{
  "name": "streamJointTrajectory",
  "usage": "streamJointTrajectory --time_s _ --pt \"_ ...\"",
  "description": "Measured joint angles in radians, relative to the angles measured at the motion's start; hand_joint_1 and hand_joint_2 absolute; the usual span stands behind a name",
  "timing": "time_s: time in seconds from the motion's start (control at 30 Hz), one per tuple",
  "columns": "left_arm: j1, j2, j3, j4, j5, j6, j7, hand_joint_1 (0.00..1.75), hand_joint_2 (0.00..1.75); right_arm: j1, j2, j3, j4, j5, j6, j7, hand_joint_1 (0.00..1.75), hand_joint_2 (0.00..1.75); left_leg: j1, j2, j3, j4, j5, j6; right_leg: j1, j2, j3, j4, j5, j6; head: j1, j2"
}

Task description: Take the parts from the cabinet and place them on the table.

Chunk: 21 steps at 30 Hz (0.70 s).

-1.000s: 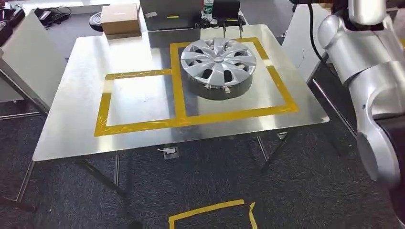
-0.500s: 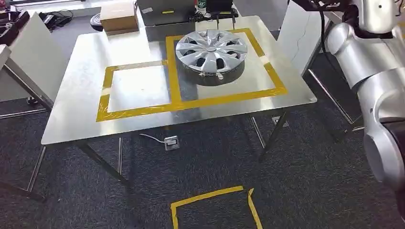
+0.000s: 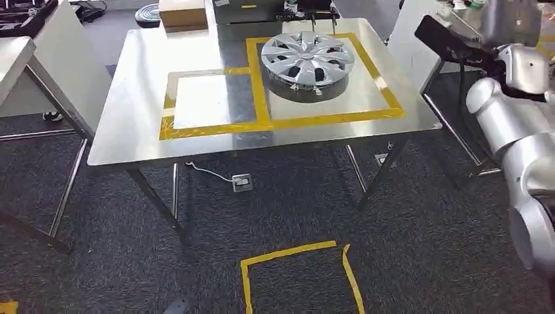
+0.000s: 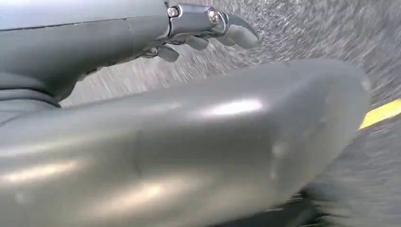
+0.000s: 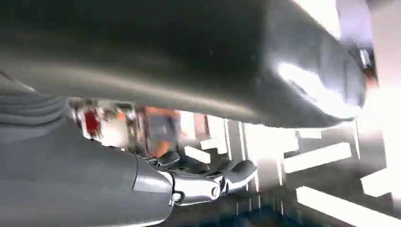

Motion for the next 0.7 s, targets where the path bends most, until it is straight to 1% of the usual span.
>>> streamJointTrajectory --time_s 0.03,0.07,0.1,0.13,0.17,0.2,0.23,0.27,0.3,0.33,0.37,0.4,0.43,0.47,0.5,0.53,0.57,0.6,0.63,0.67,0.7 --pt "0.001 0.003 -0.05 0.002 0.092 0.0 0.01 0.0 0.0 0.02 -0.005 -0.005 0.011 -0.02 0.061 0.0 0.0 0.0 -0.005 0.0 -0.013 0.0 0.01 -0.001 0.004 0.0 0.048 -0.06 0.028 -0.01 0.002 0.0" --pt "0.003 0.007 -0.103 0.002 0.147 0.0 0.014 0.0 0.0 0.046 -0.014 -0.014 0.018 -0.043 0.108 -0.003 0.0 0.0 -0.01 0.0 -0.026 0.001 0.022 -0.001 0.01 0.0 0.121 -0.154 0.028 -0.025 0.002 0.0" --pt "0.007 0.006 -0.135 0.003 0.156 0.0 0.021 0.0 0.0 0.075 -0.027 -0.024 0.019 -0.076 0.161 0.01 0.0 0.0 -0.013 0.002 -0.03 0.002 0.028 -0.004 0.017 -0.003 0.191 -0.249 -0.019 -0.042 0.001 0.0" --pt "0.01 0.006 -0.16 0.003 0.157 0.0 0.024 0.0 0.0 0.118 -0.034 -0.041 0.024 -0.13 0.244 0.039 0.0 0.0 -0.013 -0.001 -0.028 0.001 0.037 -0.009 0.019 -0.014 0.217 -0.293 -0.031 -0.039 -0.002 0.0" --pt "0.012 0.005 -0.184 0.004 0.157 -0.001 0.027 0.0 0.0 0.174 -0.046 -0.067 0.034 -0.185 0.349 0.071 0.0 0.0 -0.006 -0.003 -0.019 -0.008 0.045 -0.015 0.026 -0.013 0.216 -0.297 -0.017 -0.042 -0.004 0.0" --pt "0.014 0.004 -0.204 0.005 0.157 -0.001 0.029 0.0 0.0 0.246 -0.063 -0.104 0.052 -0.237 0.459 0.091 0.0 0.0 0.003 -0.007 -0.015 -0.013 0.054 -0.023 0.033 -0.017 0.225 -0.31 -0.014 -0.048 0.002 0.0" --pt "0.017 0.003 -0.219 0.005 0.157 -0.001 0.03 0.0 0.0 0.321 -0.065 -0.132 0.061 -0.269 0.502 0.101 0.0 0.0 0.004 -0.013 -0.015 -0.022 0.064 -0.031 0.034 -0.019 0.223 -0.321 -0.003 -0.056 0.004 0.0" --pt "0.019 0.004 -0.23 0.007 0.157 0.0 0.03 0.0 0.0 0.402 -0.065 -0.16 0.07 -0.295 0.491 0.102 0.0 0.0 0.004 -0.01 -0.02 -0.021 0.056 -0.035 0.024 -0.027 0.226 -0.336 0.017 -0.061 0.006 0.0" --pt "0.021 0.003 -0.237 0.008 0.158 0.0 0.031 0.0 0.0 0.475 -0.064 -0.186 0.076 -0.31 0.472 0.099 0.0 0.0 0.003 -0.008 -0.033 0.0 0.01 -0.039 0.024 -0.03 0.217 -0.34 0.028 -0.066 0.005 0.0" --pt "0.022 0.003 -0.246 0.008 0.158 0.0 0.032 0.0 0.0 0.54 -0.064 -0.208 0.08 -0.318 0.454 0.093 0.0 0.0 0.003 -0.006 -0.051 0.052 -0.055 -0.046 0.022 -0.031 0.202 -0.339 0.039 -0.067 0.005 0.0" --pt "0.022 0.006 -0.252 0.009 0.158 0.0 0.033 0.0 0.0 0.598 -0.065 -0.229 0.087 -0.324 0.44 0.088 0.0 0.0 0.005 -0.003 -0.074 0.13 -0.116 -0.053 0.019 -0.032 0.186 -0.337 0.049 -0.067 0.005 0.0" --pt "0.024 0.008 -0.258 0.01 0.158 0.0 0.033 0.0 0.0 0.642 -0.065 -0.244 0.092 -0.324 0.437 0.087 0.0 0.0 0.006 0.0 -0.09 0.209 -0.159 -0.06 0.017 -0.032 0.169 -0.335 0.059 -0.067 0.005 0.0" --pt "0.025 0.011 -0.264 0.01 0.158 0.0 0.033 0.0 0.0 0.675 -0.066 -0.26 0.097 -0.331 0.44 0.098 0.0 1.75 0.006 0.001 -0.096 0.27 -0.17 -0.065 0.014 -0.03 0.151 -0.331 0.068 -0.065 0.004 0.0" --pt "0.025 0.013 -0.268 0.011 0.158 0.0 0.033 0.0 0.0 0.708 -0.067 -0.275 0.102 -0.351 0.447 0.126 0.0 1.75 0.007 0.002 -0.084 0.287 -0.148 -0.067 0.012 -0.029 0.135 -0.327 0.077 -0.062 0.003 0.0" --pt "0.025 0.018 -0.272 0.011 0.158 0.0 0.031 0.0 0.0 0.748 -0.071 -0.299 0.105 -0.377 0.45 0.165 0.0 1.75 0.007 0.002 -0.052 0.266 -0.113 -0.068 0.01 -0.028 0.124 -0.326 0.082 -0.059 0.002 0.0" --pt "0.025 0.021 -0.273 0.011 0.16 0.0 0.028 0.0 0.0 0.798 -0.071 -0.325 0.109 -0.404 0.448 0.192 0.0 1.75 0.008 0.002 0.001 0.205 -0.076 -0.068 0.008 -0.029 0.115 -0.324 0.087 -0.054 0.002 0.0" --pt "0.027 0.025 -0.273 0.011 0.162 0.0 0.026 0.0 0.0 0.852 -0.071 -0.35 0.114 -0.428 0.443 0.208 0.0 1.75 0.008 0.001 0.065 0.125 -0.057 -0.067 0.007 -0.031 0.109 -0.321 0.091 -0.049 0.002 0.0" --pt "0.029 0.027 -0.273 0.01 0.165 0.0 0.019 0.0 1.75 0.913 -0.069 -0.387 0.122 -0.469 0.436 0.225 0.0 1.75 0.008 -0.005 0.13 0.03 -0.093 -0.064 0.007 -0.036 0.106 -0.316 0.094 -0.043 0.002 0.0" --pt "0.035 0.03 -0.273 0.01 0.166 0.0 0.014 0.0 1.75 0.979 -0.062 -0.415 0.126 -0.499 0.426 0.24 0.0 1.75 0.004 -0.011 0.182 -0.037 -0.124 -0.054 0.009 -0.041 0.105 -0.311 0.097 -0.039 0.003 0.0" --pt "0.041 0.033 -0.273 0.01 0.166 -0.002 0.01 0.0 1.75 1.038 -0.052 -0.441 0.13 -0.529 0.418 0.257 0.0 1.75 0.002 -0.012 0.174 -0.041 -0.129 -0.044 0.009 -0.045 0.108 -0.311 0.101 -0.033 0.003 0.0" --pt "0.049 0.039 -0.273 0.011 0.166 -0.002 0.01 0.0 1.75 1.085 -0.037 -0.475 0.138 -0.573 0.405 0.282 0.0 1.75 -0.001 -0.009 0.171 -0.04 -0.129 -0.037 0.009 -0.045 0.109 -0.312 0.105 -0.027 0.005 0.0"
